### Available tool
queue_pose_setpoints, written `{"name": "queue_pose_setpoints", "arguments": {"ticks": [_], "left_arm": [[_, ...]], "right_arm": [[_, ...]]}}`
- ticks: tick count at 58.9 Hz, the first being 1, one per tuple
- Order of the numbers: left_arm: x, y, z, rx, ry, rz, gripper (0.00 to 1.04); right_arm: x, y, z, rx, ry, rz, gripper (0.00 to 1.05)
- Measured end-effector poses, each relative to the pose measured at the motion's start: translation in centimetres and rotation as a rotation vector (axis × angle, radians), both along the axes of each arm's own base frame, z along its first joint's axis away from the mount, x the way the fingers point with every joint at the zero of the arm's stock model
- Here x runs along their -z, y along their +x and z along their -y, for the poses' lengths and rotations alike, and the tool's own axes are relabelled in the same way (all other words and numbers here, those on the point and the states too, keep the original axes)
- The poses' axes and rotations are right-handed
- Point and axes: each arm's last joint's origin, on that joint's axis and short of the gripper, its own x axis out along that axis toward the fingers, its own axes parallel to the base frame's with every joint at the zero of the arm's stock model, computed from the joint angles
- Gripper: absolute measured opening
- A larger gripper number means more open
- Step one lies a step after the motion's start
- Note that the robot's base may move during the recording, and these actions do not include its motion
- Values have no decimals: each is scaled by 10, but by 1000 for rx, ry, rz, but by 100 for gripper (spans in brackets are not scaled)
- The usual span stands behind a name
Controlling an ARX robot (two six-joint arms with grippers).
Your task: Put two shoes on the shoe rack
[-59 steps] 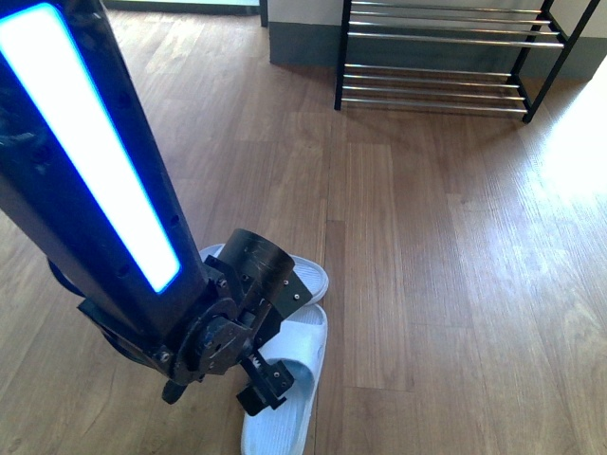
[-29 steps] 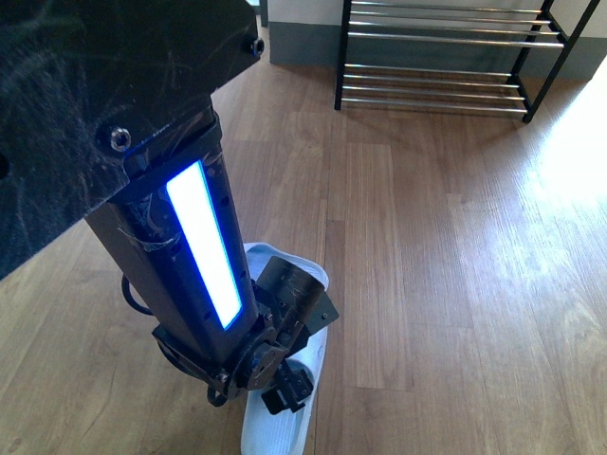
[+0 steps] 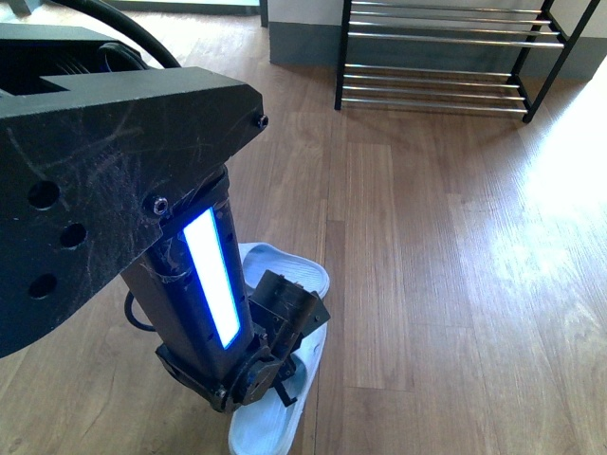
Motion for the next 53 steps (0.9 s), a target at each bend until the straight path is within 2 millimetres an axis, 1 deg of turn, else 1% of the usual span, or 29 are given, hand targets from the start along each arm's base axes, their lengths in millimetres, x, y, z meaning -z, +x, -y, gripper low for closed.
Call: {"name": "queue_pose_setpoints", "arguments": {"ticks": [6, 12, 15, 17, 22, 26, 29, 31, 34, 39, 41, 42, 43, 48, 49, 51, 53], "left_arm": [[2, 0, -3, -45, 14, -6, 27], [-1, 1, -10, -109, 24, -18, 13], [-6, 0, -16, -160, 29, -44, 4], [-9, 1, -19, -191, 22, -54, 2], [-26, 1, -28, -278, 6, -82, 2], [-47, 3, -34, -364, -45, -97, 2], [-66, 4, -38, -421, -72, -95, 2], [-74, 4, -40, -449, -89, -95, 2], [-95, 3, -45, -515, -133, -91, 2], [-122, -1, -55, -595, -192, -66, 2], [-137, -6, -62, -634, -217, -45, 2], [-149, -9, -67, -660, -232, -14, 2], [-157, -12, -71, -677, -248, -5, 2], [-185, -23, -85, -728, -297, 23, 2], [-196, -29, -91, -750, -310, 44, 2], [-210, -35, -98, -768, -332, 67, 2], [-219, -41, -102, -776, -340, 86, 2]], "right_arm": [[0, 0, 0, 0, 0, 0, 96], [0, 0, 0, 0, 0, 0, 96], [0, 0, 0, 0, 0, 0, 96], [0, 0, 0, 0, 0, 0, 96], [0, 0, 0, 0, 0, 0, 96], [0, 0, 0, 0, 0, 0, 96], [0, 0, 0, 0, 0, 0, 96], [0, 0, 0, 0, 0, 0, 96], [0, 0, 0, 0, 0, 0, 96], [0, 0, 0, 0, 0, 0, 96], [0, 0, 0, 0, 0, 0, 96], [0, 0, 0, 0, 0, 0, 96], [0, 0, 0, 0, 0, 0, 96], [0, 0, 0, 0, 0, 0, 96], [0, 0, 0, 0, 0, 0, 96], [0, 0, 0, 0, 0, 0, 96], [0, 0, 0, 0, 0, 0, 96]]}}
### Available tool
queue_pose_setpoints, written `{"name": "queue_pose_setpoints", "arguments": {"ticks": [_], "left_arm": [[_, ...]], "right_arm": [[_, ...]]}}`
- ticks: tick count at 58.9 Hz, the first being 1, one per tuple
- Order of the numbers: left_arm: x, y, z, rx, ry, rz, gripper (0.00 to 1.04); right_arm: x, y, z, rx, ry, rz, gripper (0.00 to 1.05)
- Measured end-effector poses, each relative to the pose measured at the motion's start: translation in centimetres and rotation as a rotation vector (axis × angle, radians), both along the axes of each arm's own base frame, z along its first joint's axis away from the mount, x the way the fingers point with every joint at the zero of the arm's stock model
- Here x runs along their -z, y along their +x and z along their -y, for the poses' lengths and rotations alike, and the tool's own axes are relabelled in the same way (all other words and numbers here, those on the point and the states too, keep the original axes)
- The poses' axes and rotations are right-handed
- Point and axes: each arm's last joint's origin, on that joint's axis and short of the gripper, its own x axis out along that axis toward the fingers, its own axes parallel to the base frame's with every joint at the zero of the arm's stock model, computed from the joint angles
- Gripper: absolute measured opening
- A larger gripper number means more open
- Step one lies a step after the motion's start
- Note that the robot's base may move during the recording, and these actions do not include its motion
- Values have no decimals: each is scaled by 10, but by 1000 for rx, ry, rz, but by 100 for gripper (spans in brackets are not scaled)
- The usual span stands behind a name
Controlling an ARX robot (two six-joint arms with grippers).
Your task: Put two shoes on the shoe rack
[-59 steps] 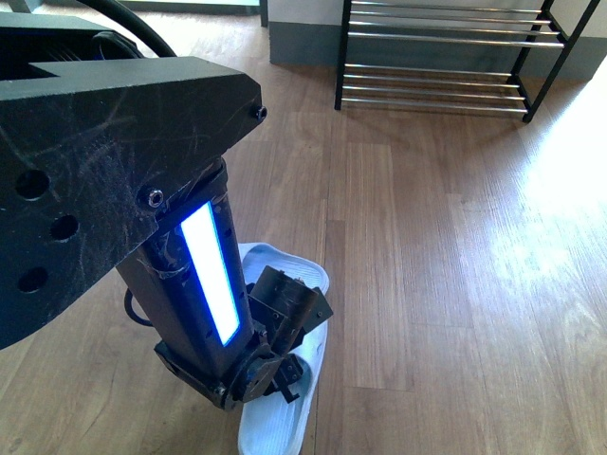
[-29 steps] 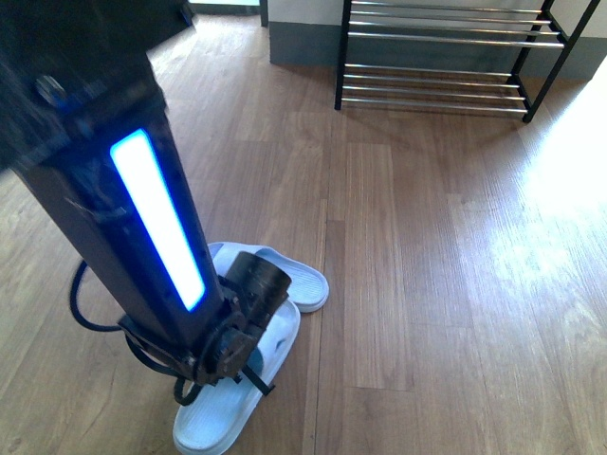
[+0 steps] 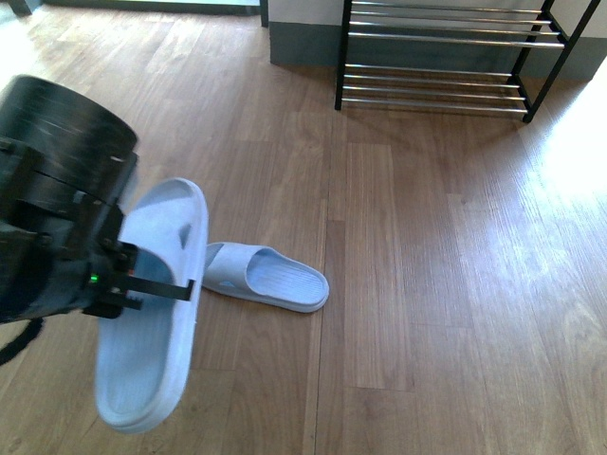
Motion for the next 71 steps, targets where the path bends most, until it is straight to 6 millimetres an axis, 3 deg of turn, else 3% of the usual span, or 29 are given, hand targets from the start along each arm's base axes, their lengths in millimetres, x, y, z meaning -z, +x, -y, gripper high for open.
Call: {"name": "queue_pose_setpoints", "arguments": {"ticks": [17, 23, 32, 37, 41, 45, 71], "left_arm": [[-57, -41, -34, -64, 42, 164, 2], [-74, -64, -48, -113, 67, 206, 2], [-99, -119, -68, -201, 119, 251, 2], [-121, -168, -86, -329, 187, 386, 2], [-120, -189, -99, -426, 177, 542, 2], [-121, -193, -103, -465, 170, 618, 2], [-118, -194, -103, -443, 185, 607, 2]], "right_arm": [[0, 0, 0, 0, 0, 0, 96], [0, 0, 0, 0, 0, 0, 96], [0, 0, 0, 0, 0, 0, 96], [0, 0, 0, 0, 0, 0, 96], [0, 0, 0, 0, 0, 0, 96], [0, 0, 0, 0, 0, 0, 96], [0, 0, 0, 0, 0, 1, 96]]}}
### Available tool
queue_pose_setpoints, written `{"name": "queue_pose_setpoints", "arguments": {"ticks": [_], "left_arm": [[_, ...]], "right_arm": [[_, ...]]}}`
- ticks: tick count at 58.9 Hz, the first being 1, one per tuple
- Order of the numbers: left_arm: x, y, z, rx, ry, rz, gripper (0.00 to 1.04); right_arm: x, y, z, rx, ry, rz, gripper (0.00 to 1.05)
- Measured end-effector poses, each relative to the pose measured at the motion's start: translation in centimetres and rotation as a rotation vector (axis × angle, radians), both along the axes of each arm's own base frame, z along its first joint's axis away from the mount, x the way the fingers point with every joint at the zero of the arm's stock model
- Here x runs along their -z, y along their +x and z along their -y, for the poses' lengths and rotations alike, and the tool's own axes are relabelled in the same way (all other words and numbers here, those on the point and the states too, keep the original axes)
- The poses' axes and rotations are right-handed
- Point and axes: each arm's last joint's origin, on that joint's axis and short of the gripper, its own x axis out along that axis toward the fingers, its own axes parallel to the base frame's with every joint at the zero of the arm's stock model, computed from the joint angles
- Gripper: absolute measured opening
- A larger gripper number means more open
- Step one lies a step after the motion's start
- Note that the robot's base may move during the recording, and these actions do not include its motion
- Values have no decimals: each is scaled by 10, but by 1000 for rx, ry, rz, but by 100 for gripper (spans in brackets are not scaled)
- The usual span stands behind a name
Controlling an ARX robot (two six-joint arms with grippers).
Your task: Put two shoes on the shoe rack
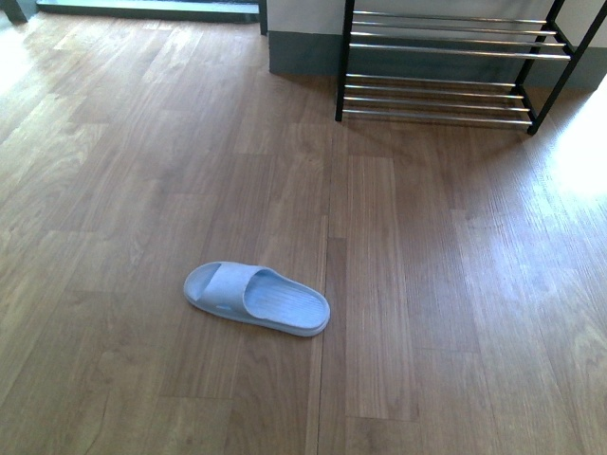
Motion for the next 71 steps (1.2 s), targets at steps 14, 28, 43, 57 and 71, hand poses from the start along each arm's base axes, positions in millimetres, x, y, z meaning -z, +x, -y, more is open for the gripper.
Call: {"name": "queue_pose_setpoints", "arguments": {"ticks": [14, 28, 43, 57, 71], "left_arm": [[0, 0, 0, 1, 0, -1, 2], [0, 0, 0, 0, 1, -1, 2], [1, 0, 0, 2, 3, -5, 2], [1, 0, 0, -1, 3, -2, 2], [1, 0, 0, -4, 4, -1, 2]], "right_arm": [[0, 0, 0, 1, 0, 0, 96], [0, 0, 0, 0, 0, 0, 96], [0, 0, 0, 3, 0, 0, 96], [0, 0, 0, 3, 0, 3, 96], [3, 4, -3, 74, -39, -44, 96]]}}
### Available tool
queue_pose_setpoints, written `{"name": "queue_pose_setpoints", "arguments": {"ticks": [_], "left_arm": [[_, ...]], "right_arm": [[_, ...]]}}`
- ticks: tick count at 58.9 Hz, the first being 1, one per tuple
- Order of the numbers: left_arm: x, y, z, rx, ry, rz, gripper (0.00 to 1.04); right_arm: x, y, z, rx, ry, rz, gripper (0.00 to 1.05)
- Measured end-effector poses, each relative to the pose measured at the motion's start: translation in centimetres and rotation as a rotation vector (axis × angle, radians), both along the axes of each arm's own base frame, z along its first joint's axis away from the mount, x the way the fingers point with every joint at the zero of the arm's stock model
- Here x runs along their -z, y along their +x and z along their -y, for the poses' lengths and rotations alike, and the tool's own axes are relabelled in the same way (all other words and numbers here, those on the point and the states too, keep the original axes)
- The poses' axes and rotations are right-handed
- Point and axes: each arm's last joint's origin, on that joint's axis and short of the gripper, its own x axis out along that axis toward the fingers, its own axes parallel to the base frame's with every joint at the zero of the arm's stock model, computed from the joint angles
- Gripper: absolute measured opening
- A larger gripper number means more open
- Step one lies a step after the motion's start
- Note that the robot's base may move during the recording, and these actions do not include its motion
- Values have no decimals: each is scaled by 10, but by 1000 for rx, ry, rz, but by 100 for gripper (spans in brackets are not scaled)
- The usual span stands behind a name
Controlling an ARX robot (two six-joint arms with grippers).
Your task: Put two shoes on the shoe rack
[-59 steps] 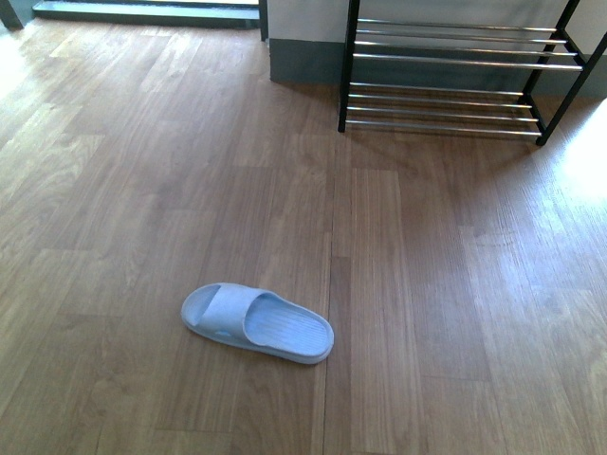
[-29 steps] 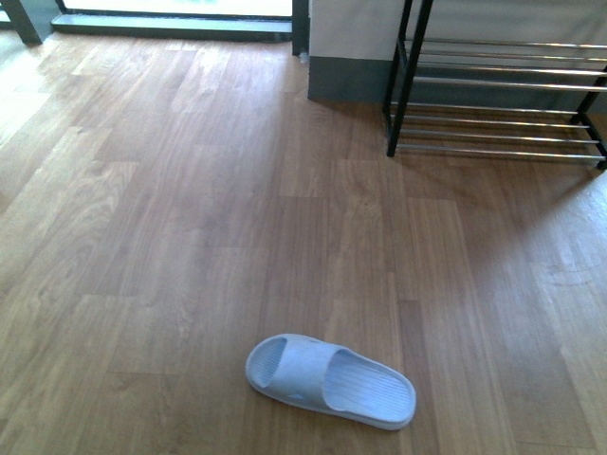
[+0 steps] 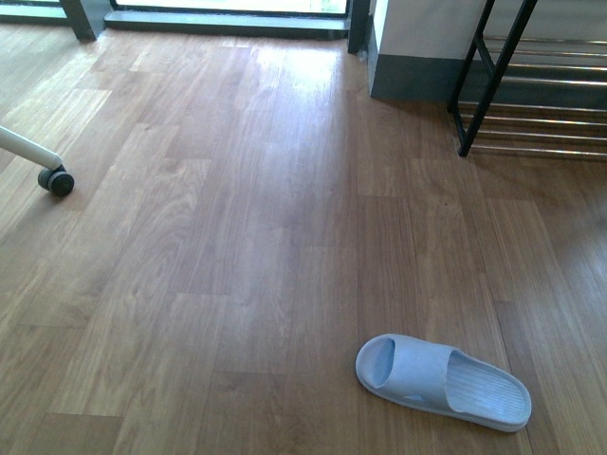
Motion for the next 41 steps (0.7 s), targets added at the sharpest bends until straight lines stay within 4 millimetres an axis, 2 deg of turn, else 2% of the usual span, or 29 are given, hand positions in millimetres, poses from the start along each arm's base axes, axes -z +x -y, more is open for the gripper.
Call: {"name": "queue_pose_setpoints", "arguments": {"ticks": [8, 16, 20, 24, 29, 30, 34, 41], "left_arm": [[0, 0, 0, 1, 0, 0, 2], [0, 0, 0, 1, 0, 0, 2], [0, 0, 0, 1, 0, 0, 2], [0, 0, 0, 1, 0, 0, 2], [0, 0, 0, 1, 0, 0, 2], [0, 0, 0, 1, 0, 0, 2], [0, 0, 0, 1, 0, 0, 2], [0, 0, 0, 1, 0, 0, 2]], "right_arm": [[2, 20, -10, -65, -79, -35, 96], [24, 59, -16, -130, -228, -146, 96], [50, 97, -21, -151, -334, -230, 96], [78, 121, -24, -189, -395, -308, 96], [115, 136, -25, -221, -444, -426, 96], [132, 140, -24, -223, -462, -479, 96], [161, 146, -21, -232, -499, -561, 96], [198, 151, -15, -266, -528, -658, 96]]}}
